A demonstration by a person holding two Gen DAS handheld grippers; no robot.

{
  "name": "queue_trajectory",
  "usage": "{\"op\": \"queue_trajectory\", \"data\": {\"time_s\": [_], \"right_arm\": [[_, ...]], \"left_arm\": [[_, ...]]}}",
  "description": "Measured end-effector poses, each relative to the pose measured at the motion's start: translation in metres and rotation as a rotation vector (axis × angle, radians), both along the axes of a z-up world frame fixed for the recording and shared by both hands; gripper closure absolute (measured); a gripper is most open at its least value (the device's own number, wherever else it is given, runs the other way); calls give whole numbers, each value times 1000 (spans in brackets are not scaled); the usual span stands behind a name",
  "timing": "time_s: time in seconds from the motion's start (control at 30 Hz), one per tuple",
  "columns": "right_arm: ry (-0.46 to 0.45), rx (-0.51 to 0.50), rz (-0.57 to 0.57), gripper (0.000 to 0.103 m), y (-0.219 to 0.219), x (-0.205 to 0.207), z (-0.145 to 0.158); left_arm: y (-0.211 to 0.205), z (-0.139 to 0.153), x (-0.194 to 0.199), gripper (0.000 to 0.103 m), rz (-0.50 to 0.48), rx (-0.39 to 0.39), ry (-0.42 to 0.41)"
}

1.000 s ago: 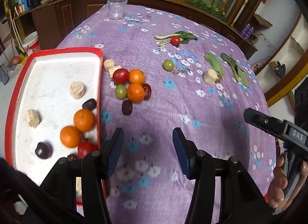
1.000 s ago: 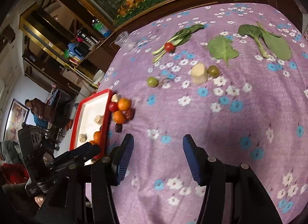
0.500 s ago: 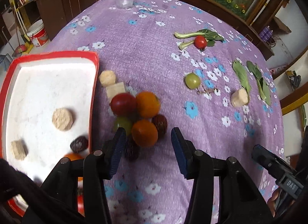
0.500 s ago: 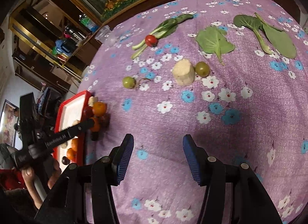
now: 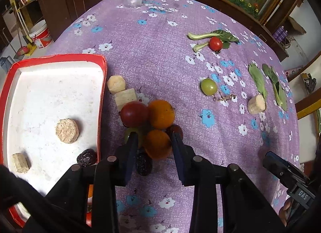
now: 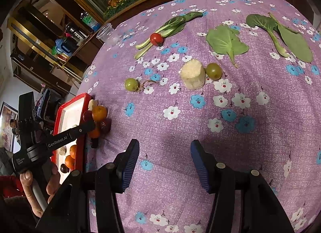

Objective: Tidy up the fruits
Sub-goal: 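Grasp a mandarin orange with the left tool while the right tool moves toward a white chunk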

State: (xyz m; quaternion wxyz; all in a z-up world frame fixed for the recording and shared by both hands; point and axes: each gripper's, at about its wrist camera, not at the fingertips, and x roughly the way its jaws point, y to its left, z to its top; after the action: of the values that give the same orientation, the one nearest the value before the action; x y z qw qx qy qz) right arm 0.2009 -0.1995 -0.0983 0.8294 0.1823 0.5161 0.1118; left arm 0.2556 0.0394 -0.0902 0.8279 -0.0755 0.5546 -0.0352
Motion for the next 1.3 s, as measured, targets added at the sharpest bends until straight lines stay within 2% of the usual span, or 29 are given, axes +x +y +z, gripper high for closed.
{"op": "queue_trajectory", "data": {"time_s": [0.3,0.43,0.53,0.87,1.1,1.3], "right_arm": [[-2,-6,-5,47,2,-1,3],[-2,-3,-5,47,1,1,2],[-1,6,-9,47,0,3,2],[-32,-24,-28,47,-17,24,16],[-6,-12,-61,47,-39,60,9],[18,-43,-60,50,-29,90,-3]], "left_arm": [[-9,2,3,71,-20,3,13],[-13,-1,3,71,-28,27,29],[-12,-2,2,78,-26,43,24],[-14,-3,-1,84,-74,49,-1],[-5,-1,-9,85,-80,-3,-13],[9,4,-18,85,-81,-133,-1]]}}
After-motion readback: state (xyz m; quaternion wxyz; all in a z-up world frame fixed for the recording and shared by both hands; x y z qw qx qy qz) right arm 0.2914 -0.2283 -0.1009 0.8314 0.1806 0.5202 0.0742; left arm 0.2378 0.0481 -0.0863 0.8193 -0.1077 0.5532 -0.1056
